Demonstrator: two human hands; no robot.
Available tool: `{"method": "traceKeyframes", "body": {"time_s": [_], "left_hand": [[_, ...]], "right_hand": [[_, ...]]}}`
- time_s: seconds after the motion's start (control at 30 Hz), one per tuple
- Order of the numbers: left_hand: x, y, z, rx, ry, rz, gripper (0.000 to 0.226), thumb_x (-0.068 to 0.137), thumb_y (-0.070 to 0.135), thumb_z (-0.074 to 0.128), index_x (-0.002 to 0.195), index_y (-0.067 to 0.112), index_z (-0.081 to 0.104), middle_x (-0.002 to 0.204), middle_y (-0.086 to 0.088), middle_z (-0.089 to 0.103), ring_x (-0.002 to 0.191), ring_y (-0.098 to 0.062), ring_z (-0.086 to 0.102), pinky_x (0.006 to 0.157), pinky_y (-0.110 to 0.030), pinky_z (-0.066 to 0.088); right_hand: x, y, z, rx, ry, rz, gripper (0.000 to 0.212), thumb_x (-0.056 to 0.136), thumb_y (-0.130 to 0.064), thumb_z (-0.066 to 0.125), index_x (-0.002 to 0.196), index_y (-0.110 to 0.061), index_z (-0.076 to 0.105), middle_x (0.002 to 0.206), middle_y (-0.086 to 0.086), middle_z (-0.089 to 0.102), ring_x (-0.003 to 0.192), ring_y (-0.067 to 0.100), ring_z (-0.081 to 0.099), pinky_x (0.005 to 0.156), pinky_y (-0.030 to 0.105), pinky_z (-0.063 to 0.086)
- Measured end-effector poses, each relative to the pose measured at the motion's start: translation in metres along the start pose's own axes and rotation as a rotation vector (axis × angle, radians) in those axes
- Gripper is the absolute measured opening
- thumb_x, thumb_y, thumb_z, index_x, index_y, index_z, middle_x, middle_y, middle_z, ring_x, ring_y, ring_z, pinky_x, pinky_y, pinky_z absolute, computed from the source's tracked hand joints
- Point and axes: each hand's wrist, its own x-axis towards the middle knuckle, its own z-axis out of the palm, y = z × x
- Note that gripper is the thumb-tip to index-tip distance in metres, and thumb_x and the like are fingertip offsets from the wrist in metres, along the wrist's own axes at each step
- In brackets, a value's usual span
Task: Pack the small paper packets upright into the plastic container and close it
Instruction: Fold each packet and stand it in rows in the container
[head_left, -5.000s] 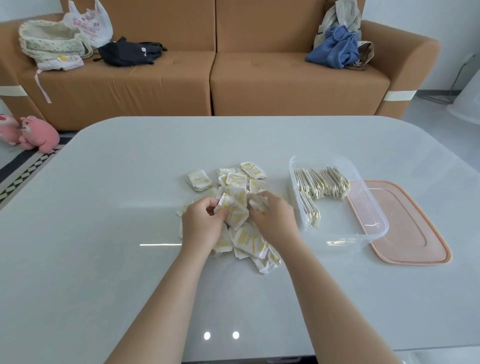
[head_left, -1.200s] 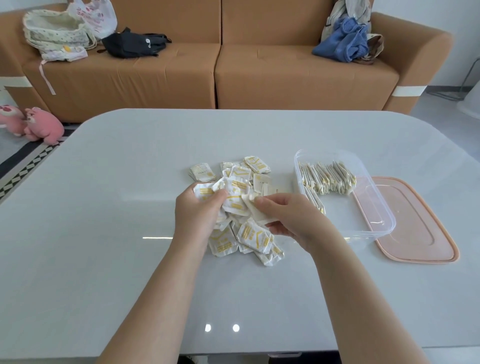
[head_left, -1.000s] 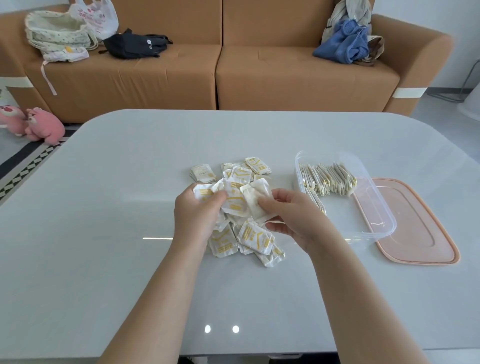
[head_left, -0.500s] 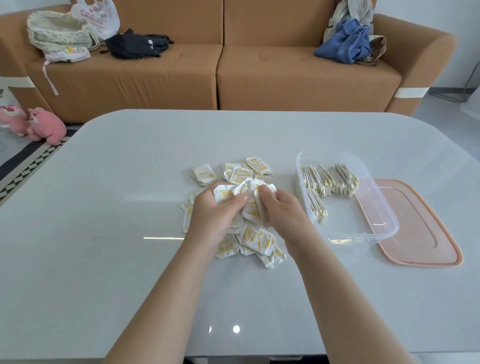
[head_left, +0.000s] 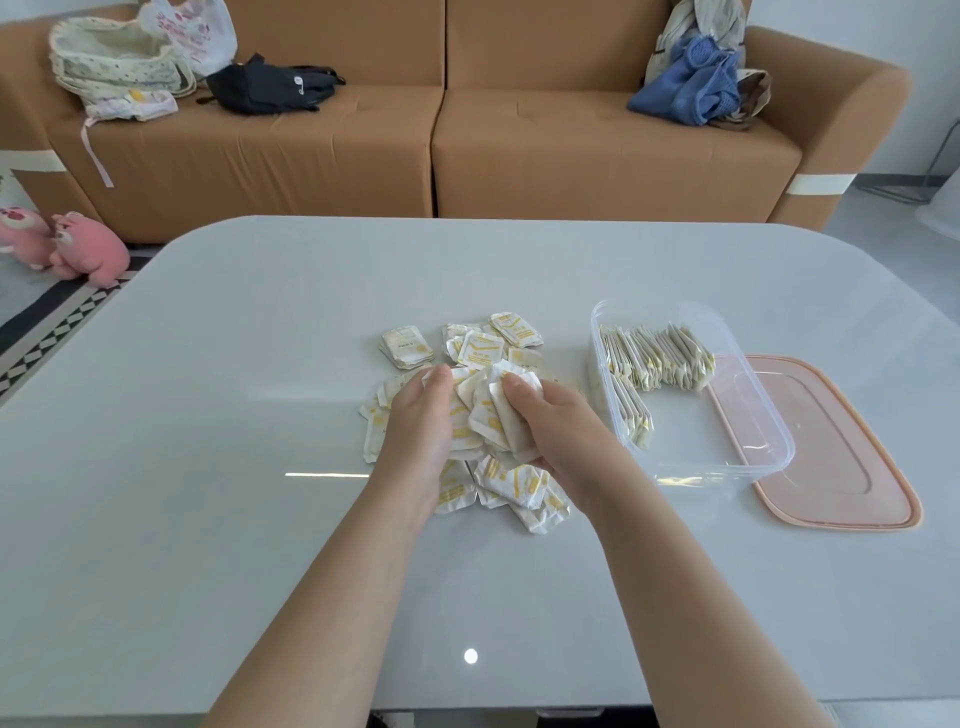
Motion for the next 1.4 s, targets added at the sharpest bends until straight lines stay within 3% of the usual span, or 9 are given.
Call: {"method": "traceKeyframes", "body": {"time_s": [0.1, 0.2, 0.3, 0.47, 0.6, 0.9, 1.03, 1.23, 1.4], "left_hand": [[0.001, 0.001, 0.002, 0.046, -0.034, 0.002, 0.025, 0.089, 0.018, 0.042, 0.089, 0.007, 0.065, 0.082, -0.008, 0.063, 0.076, -0.023, 0.061, 0.060, -0.029, 0.050], [0.001, 0.004, -0.001, 0.062, -0.108, -0.008, 0.019, 0.076, 0.019, 0.052, 0.079, 0.013, 0.069, 0.081, -0.007, 0.063, 0.082, -0.023, 0.059, 0.074, -0.038, 0.047], [-0.001, 0.003, -0.005, -0.040, -0.192, -0.014, 0.018, 0.093, 0.011, 0.055, 0.096, 0.011, 0.073, 0.092, -0.009, 0.071, 0.084, -0.020, 0.066, 0.080, -0.035, 0.051], [0.002, -0.007, -0.011, 0.298, -0.094, 0.113, 0.034, 0.097, 0.022, 0.055, 0.083, -0.008, 0.062, 0.071, -0.011, 0.053, 0.063, -0.019, 0.048, 0.060, -0.028, 0.041], [0.000, -0.006, -0.011, 0.375, -0.104, 0.170, 0.042, 0.096, 0.027, 0.055, 0.071, -0.006, 0.051, 0.055, -0.003, 0.036, 0.050, -0.014, 0.032, 0.060, -0.031, 0.031], [0.000, -0.002, -0.012, 0.256, -0.153, 0.079, 0.040, 0.098, 0.031, 0.052, 0.087, -0.005, 0.065, 0.061, -0.003, 0.048, 0.048, -0.014, 0.045, 0.047, -0.022, 0.040], [-0.001, -0.001, -0.013, 0.243, -0.176, 0.047, 0.030, 0.095, 0.030, 0.058, 0.071, 0.014, 0.064, 0.054, 0.006, 0.043, 0.049, -0.010, 0.046, 0.042, -0.018, 0.038], [-0.004, 0.001, -0.014, 0.315, -0.249, 0.103, 0.015, 0.093, 0.020, 0.062, 0.082, 0.014, 0.070, 0.060, 0.005, 0.052, 0.050, -0.007, 0.045, 0.046, -0.017, 0.039], [-0.005, -0.001, -0.011, 0.450, -0.286, 0.159, 0.022, 0.094, 0.017, 0.060, 0.073, 0.014, 0.066, 0.049, 0.012, 0.044, 0.044, -0.004, 0.038, 0.048, -0.018, 0.035]], "right_hand": [[0.000, 0.000, 0.000, 0.082, -0.028, 0.030, 0.040, 0.099, -0.036, 0.048, 0.112, -0.001, 0.062, 0.108, 0.021, 0.069, 0.084, 0.026, 0.069, 0.076, 0.042, 0.059], [-0.001, -0.001, -0.003, 0.129, 0.010, 0.027, 0.035, 0.100, -0.034, 0.046, 0.111, -0.005, 0.063, 0.106, 0.016, 0.070, 0.085, 0.022, 0.069, 0.073, 0.037, 0.058], [-0.001, -0.003, -0.007, 0.175, 0.067, 0.014, 0.031, 0.101, -0.032, 0.045, 0.108, -0.010, 0.066, 0.104, 0.014, 0.072, 0.088, 0.022, 0.070, 0.075, 0.037, 0.058], [-0.001, -0.003, -0.006, 0.249, 0.111, 0.020, 0.033, 0.102, -0.031, 0.043, 0.112, -0.007, 0.064, 0.098, 0.010, 0.069, 0.083, 0.020, 0.068, 0.068, 0.033, 0.054], [-0.002, -0.003, -0.003, 0.222, 0.115, 0.047, 0.035, 0.100, -0.035, 0.045, 0.115, -0.007, 0.060, 0.114, 0.017, 0.067, 0.102, 0.029, 0.068, 0.087, 0.046, 0.056], [-0.004, -0.007, 0.000, 0.133, 0.046, 0.053, 0.030, 0.096, -0.034, 0.049, 0.114, -0.011, 0.055, 0.119, 0.016, 0.063, 0.108, 0.028, 0.065, 0.096, 0.049, 0.051], [-0.006, -0.008, 0.002, 0.109, 0.048, 0.063, 0.041, 0.081, -0.043, 0.053, 0.110, -0.014, 0.056, 0.119, 0.014, 0.063, 0.109, 0.027, 0.064, 0.099, 0.050, 0.048], [-0.006, -0.008, 0.000, 0.243, 0.048, 0.092, 0.022, 0.099, -0.023, 0.046, 0.108, -0.004, 0.054, 0.108, 0.014, 0.064, 0.104, 0.029, 0.066, 0.096, 0.048, 0.052], [-0.007, -0.008, 0.001, 0.241, 0.043, 0.102, 0.026, 0.099, -0.014, 0.041, 0.114, 0.001, 0.056, 0.103, 0.016, 0.065, 0.094, 0.028, 0.067, 0.092, 0.050, 0.054]]}}
